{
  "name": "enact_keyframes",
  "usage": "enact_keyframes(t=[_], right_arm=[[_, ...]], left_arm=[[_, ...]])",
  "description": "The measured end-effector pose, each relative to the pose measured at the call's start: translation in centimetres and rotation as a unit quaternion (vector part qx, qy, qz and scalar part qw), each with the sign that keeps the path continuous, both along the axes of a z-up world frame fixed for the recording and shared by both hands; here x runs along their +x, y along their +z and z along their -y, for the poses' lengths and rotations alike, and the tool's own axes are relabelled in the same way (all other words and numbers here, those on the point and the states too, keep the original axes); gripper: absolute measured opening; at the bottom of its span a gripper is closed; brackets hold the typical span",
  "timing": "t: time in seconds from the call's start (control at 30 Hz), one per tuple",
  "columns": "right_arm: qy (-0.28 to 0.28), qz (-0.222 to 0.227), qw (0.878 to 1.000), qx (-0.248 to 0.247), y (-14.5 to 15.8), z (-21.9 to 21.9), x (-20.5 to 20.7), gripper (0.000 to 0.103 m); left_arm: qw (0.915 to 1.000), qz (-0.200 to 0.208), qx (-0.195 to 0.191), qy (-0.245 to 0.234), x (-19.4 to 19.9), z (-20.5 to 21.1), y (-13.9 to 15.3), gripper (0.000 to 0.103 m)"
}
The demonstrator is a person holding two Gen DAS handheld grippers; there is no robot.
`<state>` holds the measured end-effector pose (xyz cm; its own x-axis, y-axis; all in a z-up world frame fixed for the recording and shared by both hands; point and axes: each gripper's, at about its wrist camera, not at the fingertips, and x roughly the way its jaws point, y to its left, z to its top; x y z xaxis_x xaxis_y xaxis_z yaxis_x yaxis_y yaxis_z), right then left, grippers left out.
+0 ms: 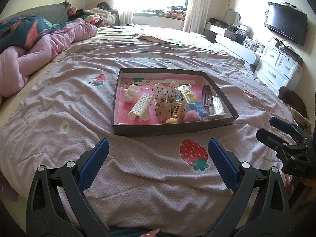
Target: Organize jewelry
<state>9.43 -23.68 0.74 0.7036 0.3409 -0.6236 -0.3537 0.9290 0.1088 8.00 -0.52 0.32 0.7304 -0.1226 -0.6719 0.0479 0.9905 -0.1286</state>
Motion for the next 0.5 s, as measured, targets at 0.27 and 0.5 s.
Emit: enact_keyframes(t=[0.27,0.5], right_arm=[[0.000,0.001,1.000,-0.002,0.1,0.1,0.0,0.096],[-0.025,0.002,1.000,0.002,-0.2,2.1,2.1,0.096]], left_arm=[[0.9996,-0.024,0.006,0.011,0.5,-0.2,-0.5,0.092],[0.9987,-0.038,-0.017,0.030,1.6,-1.9,-1.0,0.092]])
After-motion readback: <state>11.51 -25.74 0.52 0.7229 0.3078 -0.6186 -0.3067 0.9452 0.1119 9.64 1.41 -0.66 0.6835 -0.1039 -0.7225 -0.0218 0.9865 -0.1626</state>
